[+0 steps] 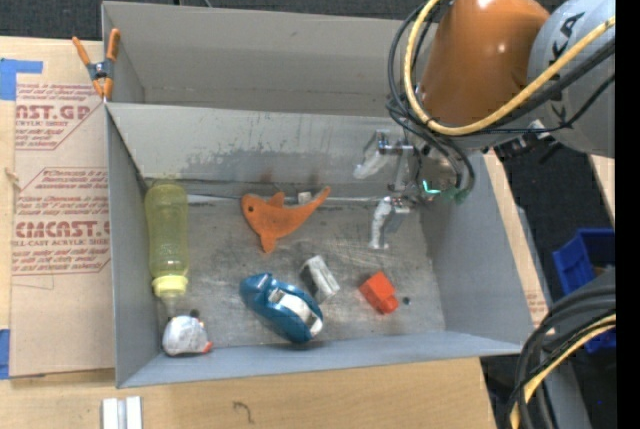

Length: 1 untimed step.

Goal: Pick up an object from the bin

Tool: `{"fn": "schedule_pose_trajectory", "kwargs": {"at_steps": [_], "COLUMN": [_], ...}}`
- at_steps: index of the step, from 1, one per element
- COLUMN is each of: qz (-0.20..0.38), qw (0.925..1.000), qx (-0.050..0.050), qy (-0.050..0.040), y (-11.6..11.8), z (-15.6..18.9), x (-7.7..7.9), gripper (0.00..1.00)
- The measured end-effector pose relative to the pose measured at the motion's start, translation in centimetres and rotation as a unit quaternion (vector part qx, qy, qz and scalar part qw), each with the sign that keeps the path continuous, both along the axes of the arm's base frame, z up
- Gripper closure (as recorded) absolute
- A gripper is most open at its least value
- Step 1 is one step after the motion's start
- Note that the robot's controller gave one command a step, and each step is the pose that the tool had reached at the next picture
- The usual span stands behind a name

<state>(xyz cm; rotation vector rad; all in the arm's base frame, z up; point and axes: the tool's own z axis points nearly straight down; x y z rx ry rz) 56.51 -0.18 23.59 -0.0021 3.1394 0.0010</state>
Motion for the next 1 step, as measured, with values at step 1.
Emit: {"fn": "schedule_pose_trajectory", "kwargs": {"at_steps": [1], "qz": [0.049], "qw": [0.9988], "qx": [-0.001], "qy": [-0.0044], "y": [0.83], "z": [-2.34], "x": [1.06], "gripper": [0.0]}}
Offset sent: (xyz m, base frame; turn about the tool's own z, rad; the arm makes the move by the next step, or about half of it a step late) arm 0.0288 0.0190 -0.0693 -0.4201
